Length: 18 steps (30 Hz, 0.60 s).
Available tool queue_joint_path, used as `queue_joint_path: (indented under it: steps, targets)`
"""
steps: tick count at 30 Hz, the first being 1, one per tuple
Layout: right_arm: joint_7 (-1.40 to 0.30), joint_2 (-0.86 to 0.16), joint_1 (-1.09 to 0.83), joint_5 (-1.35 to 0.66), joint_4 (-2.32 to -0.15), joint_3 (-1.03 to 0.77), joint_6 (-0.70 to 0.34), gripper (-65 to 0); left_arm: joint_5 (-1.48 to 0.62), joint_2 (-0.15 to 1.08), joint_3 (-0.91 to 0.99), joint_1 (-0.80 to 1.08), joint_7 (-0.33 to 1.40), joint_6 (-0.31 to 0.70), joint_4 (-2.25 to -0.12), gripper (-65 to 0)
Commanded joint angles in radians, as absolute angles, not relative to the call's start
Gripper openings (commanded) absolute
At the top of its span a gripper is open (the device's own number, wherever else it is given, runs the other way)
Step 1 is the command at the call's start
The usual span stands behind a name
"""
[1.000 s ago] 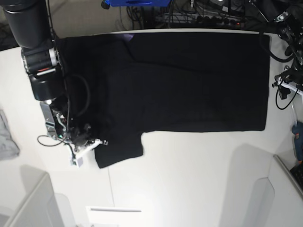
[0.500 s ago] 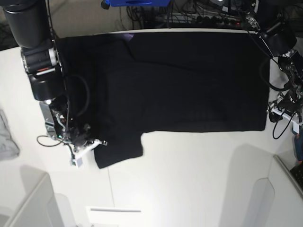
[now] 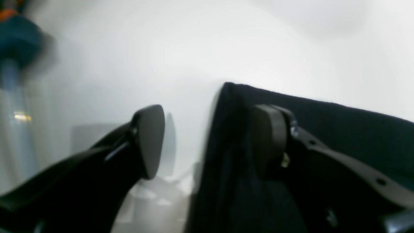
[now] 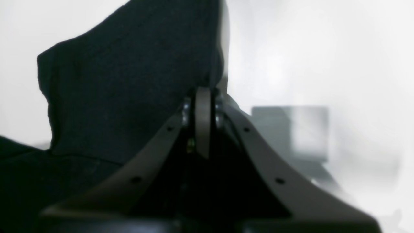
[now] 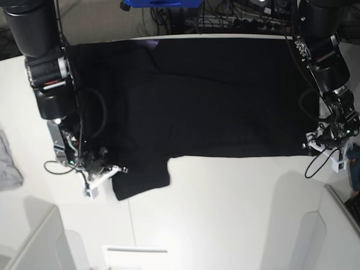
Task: Fold the T-shirt properly
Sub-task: 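Move the left gripper to the other hem corner and grasp, then lift the hem and fold it over toward the collar edge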
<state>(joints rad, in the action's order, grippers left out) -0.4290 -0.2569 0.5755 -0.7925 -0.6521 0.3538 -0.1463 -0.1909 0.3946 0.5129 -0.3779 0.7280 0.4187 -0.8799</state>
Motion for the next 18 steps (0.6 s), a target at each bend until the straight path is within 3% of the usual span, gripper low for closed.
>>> queue_joint_path:
  steps: [1, 18]
  targets:
    - [-0.418, -0.266, 0.605, -0.794, -0.665, 0.354, -0.145, -65.0, -0.203, 0.417, 0.515, -0.417, 0.705, 0.42, -0.878, -24.5]
    - [-0.414, -0.266, 0.605, -0.794, -0.667, 0.354, -0.147, -65.0, -0.203, 0.412, 0.432, -0.466, 0.568, 0.415, -0.688, -25.7]
